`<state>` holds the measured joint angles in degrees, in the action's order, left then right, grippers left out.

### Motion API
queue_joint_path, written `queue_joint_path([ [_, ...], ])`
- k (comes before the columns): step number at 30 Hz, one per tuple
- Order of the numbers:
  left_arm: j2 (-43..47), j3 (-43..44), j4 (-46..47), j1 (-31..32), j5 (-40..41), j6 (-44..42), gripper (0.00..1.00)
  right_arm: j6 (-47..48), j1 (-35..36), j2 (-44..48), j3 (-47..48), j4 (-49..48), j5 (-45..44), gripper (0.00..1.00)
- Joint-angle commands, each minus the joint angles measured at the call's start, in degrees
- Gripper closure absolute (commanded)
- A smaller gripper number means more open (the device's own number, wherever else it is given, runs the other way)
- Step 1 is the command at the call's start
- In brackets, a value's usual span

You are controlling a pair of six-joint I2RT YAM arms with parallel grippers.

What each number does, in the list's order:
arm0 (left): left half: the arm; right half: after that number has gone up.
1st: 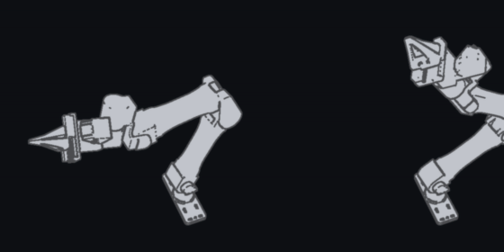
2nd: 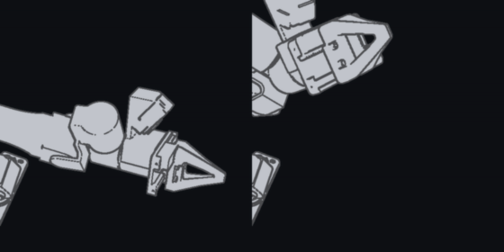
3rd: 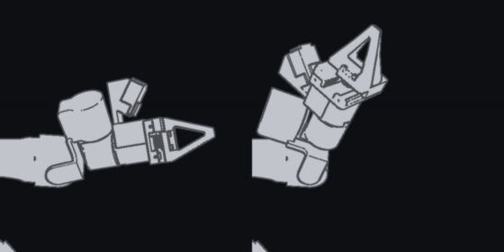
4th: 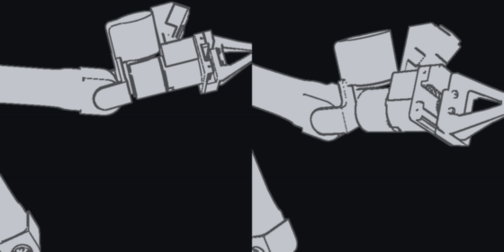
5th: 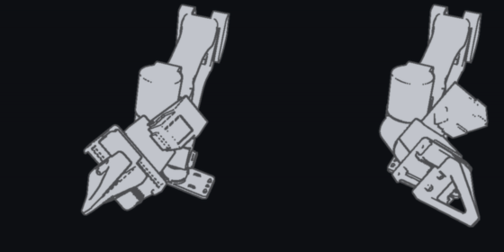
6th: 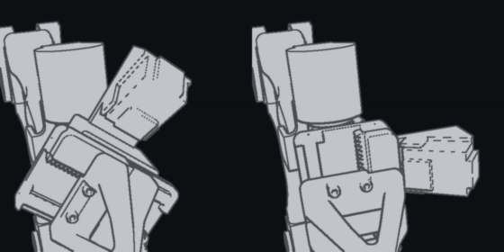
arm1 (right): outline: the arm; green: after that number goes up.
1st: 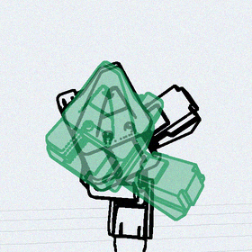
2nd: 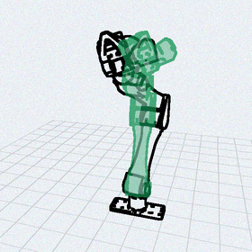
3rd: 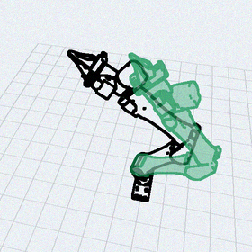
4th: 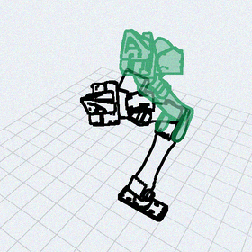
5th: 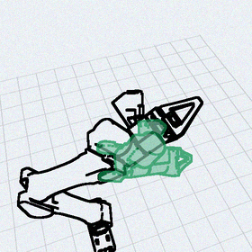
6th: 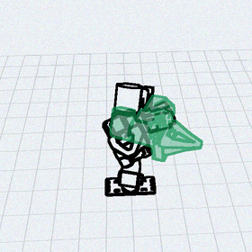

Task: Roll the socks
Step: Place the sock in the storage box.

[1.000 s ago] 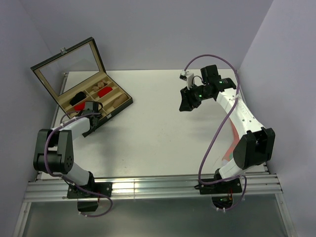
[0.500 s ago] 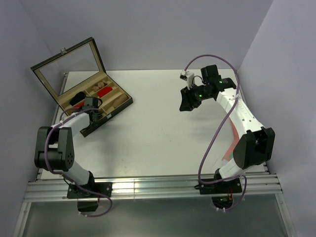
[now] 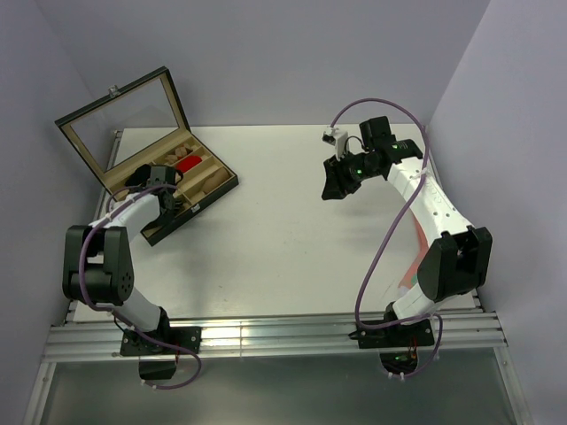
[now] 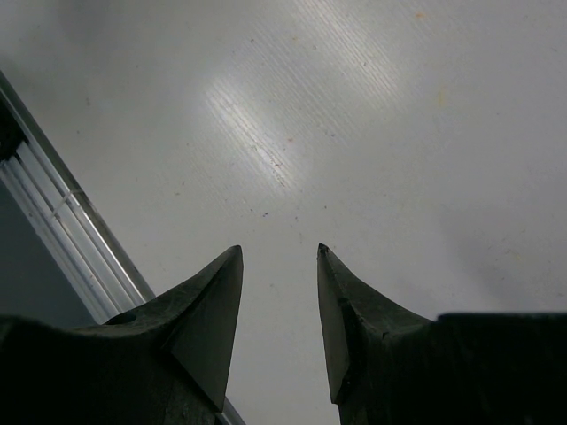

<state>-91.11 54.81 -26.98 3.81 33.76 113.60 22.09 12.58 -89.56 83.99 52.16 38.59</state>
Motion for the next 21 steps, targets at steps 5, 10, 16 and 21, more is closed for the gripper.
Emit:
queue_joint_path([
  [5, -0.82, 5.05, -6.07, -0.03, 1.4, 1.1, 0.32, -0.38, -0.71, -1.23, 2.5, 0.31, 0.35, 0.54],
  [10, -1.26, 4.78, -5.36, -0.39, 0.26, 0.31, 0.4, -0.2, -0.8, -1.58, 2.5, 0.4, 0.44, 0.54],
  [16, -1.88, 3.64, -3.87, -0.56, -1.32, -1.27, 0.57, -0.2, -0.8, -2.37, 2.94, 1.01, 0.7, 0.54],
  [21, -3.1, 3.64, -3.69, -1.17, -3.34, -2.42, 0.75, -0.11, -0.98, -3.08, 3.55, 1.8, 1.14, 0.54],
])
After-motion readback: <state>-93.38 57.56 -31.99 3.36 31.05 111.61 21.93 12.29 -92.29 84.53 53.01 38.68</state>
